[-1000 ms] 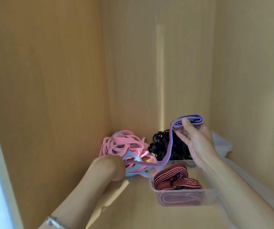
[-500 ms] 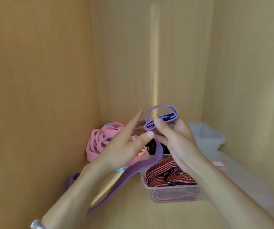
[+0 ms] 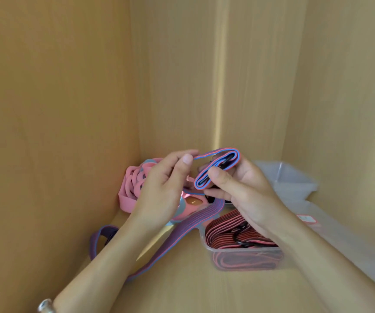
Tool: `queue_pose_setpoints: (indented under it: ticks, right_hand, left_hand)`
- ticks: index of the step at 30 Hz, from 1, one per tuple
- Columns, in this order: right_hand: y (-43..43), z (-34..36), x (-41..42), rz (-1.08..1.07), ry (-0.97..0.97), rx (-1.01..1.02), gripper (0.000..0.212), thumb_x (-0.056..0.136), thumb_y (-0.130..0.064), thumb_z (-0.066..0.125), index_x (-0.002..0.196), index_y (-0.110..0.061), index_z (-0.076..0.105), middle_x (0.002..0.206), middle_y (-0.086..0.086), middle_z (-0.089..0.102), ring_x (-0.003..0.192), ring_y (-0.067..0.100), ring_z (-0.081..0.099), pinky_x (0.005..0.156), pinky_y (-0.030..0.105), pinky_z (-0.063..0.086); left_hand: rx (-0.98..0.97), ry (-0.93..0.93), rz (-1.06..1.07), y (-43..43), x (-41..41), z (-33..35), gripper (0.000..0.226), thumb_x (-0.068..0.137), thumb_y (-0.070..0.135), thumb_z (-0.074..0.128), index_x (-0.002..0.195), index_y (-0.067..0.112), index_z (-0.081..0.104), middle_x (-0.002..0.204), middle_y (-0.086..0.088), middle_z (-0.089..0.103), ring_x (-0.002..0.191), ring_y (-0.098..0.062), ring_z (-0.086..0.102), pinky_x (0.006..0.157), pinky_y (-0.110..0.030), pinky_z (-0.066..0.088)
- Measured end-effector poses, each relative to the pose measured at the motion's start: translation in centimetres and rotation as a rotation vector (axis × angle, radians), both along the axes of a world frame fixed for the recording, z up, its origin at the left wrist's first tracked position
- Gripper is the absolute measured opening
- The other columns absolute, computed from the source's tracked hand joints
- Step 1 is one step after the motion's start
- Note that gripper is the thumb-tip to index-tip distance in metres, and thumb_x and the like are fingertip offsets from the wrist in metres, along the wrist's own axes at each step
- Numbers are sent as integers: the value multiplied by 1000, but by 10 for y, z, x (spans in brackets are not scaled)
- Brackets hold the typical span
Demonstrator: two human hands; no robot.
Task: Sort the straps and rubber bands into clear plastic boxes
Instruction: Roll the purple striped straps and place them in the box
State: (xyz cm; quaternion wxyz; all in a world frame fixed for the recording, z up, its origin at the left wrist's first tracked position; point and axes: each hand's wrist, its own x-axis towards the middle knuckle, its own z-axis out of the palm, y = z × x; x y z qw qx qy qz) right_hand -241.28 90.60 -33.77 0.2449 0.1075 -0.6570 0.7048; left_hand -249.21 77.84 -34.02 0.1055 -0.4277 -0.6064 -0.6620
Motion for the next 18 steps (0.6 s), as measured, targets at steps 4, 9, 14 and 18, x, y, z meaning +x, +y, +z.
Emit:
queue_pose_setpoints:
  ticks: [4, 9, 14, 18]
  right_hand:
    - [-2, -2, 3, -18, 9, -17, 34, 69, -26, 65, 100, -13, 57, 84, -4, 74, 80, 10, 71, 69, 22, 55]
    - [-9, -3, 3, 23, 71, -134, 14, 81, -14, 59, 92, -8, 55, 75, -3, 72, 71, 7, 69, 66, 20, 55]
    - [-12, -5, 2, 33, 96, -227, 5, 92, -2, 52, 92, -6, 55, 73, -3, 72, 71, 7, 70, 64, 18, 54]
    - [-12, -5, 3, 14, 100, -252, 5, 91, -3, 54, 90, -7, 54, 74, 0, 72, 72, 9, 71, 65, 18, 54]
  left_hand:
    - [-139, 236, 197, -7, -3, -4, 34, 93, 46, 43, 101, 28, 70, 80, 9, 71, 74, -8, 63, 70, -27, 49]
    - [-215, 309, 157, -9, 4, -5, 30, 98, 26, 47, 115, 16, 70, 67, 34, 60, 62, 17, 53, 60, -1, 36]
    - [-188, 263, 147, -5, 13, -6, 34, 96, 25, 45, 109, 8, 71, 88, 37, 52, 59, 12, 54, 56, -1, 31]
    - [-154, 83, -5, -2, 14, -7, 38, 93, 27, 43, 123, 11, 60, 87, 34, 28, 88, 10, 21, 67, -27, 37]
